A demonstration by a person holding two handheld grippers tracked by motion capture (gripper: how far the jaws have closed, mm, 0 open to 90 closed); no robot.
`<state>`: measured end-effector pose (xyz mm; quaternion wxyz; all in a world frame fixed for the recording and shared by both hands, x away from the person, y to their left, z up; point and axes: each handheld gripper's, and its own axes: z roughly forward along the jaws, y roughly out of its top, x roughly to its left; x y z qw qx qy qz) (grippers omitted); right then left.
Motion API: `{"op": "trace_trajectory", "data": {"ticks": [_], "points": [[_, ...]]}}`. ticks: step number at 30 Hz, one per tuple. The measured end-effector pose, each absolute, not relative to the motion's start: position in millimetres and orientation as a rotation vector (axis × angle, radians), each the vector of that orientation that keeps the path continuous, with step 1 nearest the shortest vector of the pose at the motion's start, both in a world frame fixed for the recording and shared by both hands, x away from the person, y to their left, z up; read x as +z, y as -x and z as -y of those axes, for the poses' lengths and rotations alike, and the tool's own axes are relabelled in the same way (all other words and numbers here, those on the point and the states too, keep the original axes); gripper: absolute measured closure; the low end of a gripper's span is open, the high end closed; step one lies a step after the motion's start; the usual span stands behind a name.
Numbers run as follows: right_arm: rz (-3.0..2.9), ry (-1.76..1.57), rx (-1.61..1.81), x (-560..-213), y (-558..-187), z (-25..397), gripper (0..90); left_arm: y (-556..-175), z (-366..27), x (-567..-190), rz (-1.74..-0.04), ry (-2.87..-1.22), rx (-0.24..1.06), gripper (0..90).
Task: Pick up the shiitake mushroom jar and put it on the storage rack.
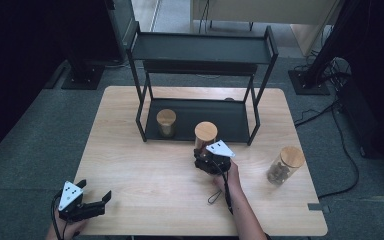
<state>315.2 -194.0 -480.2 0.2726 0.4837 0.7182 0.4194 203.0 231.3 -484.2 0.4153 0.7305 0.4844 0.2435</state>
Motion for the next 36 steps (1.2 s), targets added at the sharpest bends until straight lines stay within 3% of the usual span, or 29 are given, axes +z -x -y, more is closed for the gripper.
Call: {"op": "trace_trajectory", "data": {"ticks": [36], "points": [[-1.906, -1.320, 1.130, -468.9, -360.0, 179.3, 25.1, -202.5, -232.1, -484.2, -1.218, -1.822, 0.610, 0.1]]}}
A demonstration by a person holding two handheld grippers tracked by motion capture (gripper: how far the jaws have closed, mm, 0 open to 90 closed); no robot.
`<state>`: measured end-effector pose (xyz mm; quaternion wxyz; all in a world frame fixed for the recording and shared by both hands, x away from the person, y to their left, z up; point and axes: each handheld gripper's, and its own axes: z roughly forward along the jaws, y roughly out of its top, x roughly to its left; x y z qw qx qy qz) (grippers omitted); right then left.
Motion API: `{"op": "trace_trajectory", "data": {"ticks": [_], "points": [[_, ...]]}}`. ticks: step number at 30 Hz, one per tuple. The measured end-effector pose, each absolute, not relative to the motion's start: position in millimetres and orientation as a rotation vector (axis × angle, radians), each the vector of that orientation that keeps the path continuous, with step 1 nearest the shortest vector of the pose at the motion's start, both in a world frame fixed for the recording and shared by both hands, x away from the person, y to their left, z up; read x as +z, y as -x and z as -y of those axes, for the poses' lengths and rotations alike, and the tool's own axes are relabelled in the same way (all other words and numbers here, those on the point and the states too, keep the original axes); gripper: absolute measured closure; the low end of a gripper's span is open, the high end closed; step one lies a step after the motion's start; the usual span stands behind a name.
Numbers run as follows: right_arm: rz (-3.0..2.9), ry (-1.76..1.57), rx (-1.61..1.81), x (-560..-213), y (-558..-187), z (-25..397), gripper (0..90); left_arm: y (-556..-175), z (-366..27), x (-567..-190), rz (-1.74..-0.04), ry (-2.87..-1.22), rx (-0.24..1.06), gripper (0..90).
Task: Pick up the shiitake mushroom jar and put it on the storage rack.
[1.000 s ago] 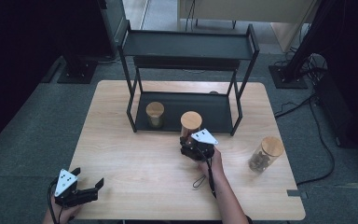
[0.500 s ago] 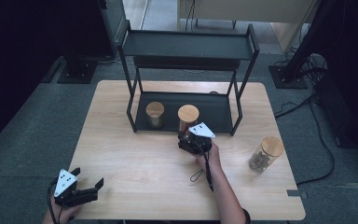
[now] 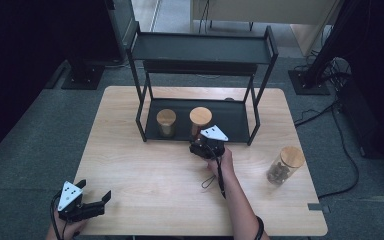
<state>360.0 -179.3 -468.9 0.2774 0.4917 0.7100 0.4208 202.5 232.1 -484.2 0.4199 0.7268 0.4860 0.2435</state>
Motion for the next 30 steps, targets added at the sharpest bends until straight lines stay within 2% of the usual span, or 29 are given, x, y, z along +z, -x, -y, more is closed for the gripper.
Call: {"op": "trace_trajectory", "data": {"ticks": [30], "points": [[-1.885, -1.352, 1.104, -472.9, -402.2, 164.2, 25.1, -202.7, -233.2, -484.1, -1.216, -1.814, 0.602, 0.1]]}}
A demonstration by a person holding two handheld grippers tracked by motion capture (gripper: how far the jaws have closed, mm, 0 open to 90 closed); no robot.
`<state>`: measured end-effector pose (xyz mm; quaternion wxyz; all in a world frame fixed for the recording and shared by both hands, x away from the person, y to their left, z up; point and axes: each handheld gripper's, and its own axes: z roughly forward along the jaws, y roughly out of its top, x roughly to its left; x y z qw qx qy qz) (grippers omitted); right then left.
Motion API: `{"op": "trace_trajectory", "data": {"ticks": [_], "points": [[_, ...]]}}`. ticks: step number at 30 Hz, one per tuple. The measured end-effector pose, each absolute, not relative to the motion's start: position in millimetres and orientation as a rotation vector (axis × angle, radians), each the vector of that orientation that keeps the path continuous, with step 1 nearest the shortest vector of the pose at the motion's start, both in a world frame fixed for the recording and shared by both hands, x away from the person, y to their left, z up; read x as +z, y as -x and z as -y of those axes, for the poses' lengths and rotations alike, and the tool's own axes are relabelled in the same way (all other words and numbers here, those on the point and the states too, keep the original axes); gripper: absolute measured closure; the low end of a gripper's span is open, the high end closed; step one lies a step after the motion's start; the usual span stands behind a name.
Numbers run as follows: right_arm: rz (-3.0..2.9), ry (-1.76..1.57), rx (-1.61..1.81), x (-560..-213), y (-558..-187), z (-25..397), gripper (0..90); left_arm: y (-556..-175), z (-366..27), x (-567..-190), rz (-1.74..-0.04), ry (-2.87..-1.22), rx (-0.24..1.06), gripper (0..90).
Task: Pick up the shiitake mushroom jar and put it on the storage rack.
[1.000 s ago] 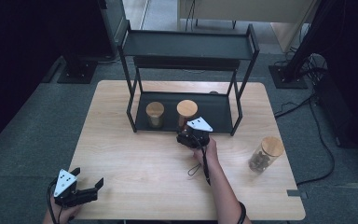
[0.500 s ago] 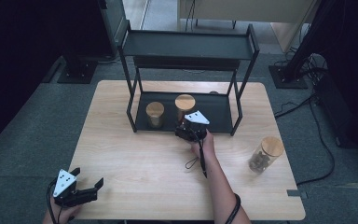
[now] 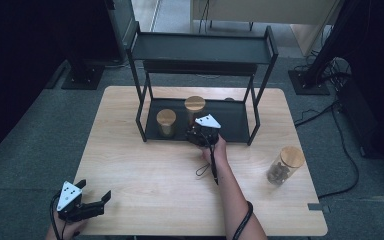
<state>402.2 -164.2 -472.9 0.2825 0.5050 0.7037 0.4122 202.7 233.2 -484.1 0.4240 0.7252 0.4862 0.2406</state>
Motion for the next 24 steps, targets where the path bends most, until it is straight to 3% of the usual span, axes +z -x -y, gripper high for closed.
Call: {"op": "trace_trajectory", "data": {"ticks": [20, 22, 24], "points": [[-1.857, -1.357, 1.114, -479.5, -404.8, 161.2, 24.7, -202.7, -233.0, -484.1, -1.217, -1.816, 0.603, 0.1], [-1.862, -1.373, 1.124, -480.2, -404.8, 161.8, 20.9, -202.6, -232.9, -484.1, -1.216, -1.816, 0.604, 0.1], [-1.864, -1.390, 1.162, -480.9, -404.3, 163.7, 10.5, -202.5, -232.9, -484.1, -1.216, -1.816, 0.604, 0.1]]}}
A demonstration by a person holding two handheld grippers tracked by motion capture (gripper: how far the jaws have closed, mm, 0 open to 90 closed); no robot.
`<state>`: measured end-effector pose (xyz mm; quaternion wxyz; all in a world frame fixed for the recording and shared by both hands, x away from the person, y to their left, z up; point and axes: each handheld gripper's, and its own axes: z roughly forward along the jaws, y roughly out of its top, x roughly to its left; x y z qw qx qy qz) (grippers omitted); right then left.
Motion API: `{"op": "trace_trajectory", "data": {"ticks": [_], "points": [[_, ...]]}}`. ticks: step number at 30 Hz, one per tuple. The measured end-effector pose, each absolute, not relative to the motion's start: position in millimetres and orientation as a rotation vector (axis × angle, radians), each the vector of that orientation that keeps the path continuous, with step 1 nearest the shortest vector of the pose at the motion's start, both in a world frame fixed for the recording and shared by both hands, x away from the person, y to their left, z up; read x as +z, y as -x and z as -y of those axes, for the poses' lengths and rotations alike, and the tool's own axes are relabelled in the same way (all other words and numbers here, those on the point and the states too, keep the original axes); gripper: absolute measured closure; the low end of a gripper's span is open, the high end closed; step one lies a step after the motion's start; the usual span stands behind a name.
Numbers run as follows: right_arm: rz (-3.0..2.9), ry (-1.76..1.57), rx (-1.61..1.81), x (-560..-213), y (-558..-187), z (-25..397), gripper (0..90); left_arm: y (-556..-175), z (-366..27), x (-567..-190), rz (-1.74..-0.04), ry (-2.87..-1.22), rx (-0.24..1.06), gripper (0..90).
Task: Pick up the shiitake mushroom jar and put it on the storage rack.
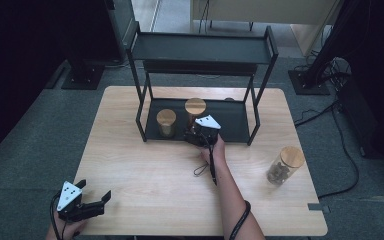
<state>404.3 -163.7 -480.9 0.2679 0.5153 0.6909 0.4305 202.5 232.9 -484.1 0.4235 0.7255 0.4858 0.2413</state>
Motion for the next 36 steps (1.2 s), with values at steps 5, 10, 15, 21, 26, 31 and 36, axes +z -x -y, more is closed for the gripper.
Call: {"op": "trace_trajectory", "data": {"ticks": [5, 10, 15, 21, 26, 31, 36], "points": [[-1.827, -1.423, 1.251, -479.9, -400.1, 172.1, 0.0, -202.7, -232.9, -484.1, -1.215, -1.817, 0.602, 0.1], [-1.839, -1.419, 1.291, -475.7, -395.8, 176.5, 0.0, -202.7, -232.4, -484.2, -1.215, -1.820, 0.605, 0.1], [-1.841, -1.403, 1.276, -472.0, -390.1, 176.7, 0.0, -202.7, -232.9, -484.1, -1.215, -1.818, 0.603, 0.1], [-1.828, -1.399, 1.261, -467.1, -377.9, 182.2, 0.0, -202.6, -232.5, -484.2, -1.215, -1.818, 0.605, 0.1], [-1.825, -1.389, 1.256, -466.8, -369.6, 188.9, 0.0, -202.7, -232.3, -484.2, -1.217, -1.819, 0.607, 0.1], [-1.841, -1.380, 1.246, -470.3, -362.1, 194.5, 0.0, -202.7, -232.0, -484.2, -1.218, -1.820, 0.608, 0.1], [-1.854, -1.378, 1.238, -476.0, -354.7, 198.8, 0.0, -202.7, -231.8, -484.2, -1.218, -1.821, 0.610, 0.1]]}}
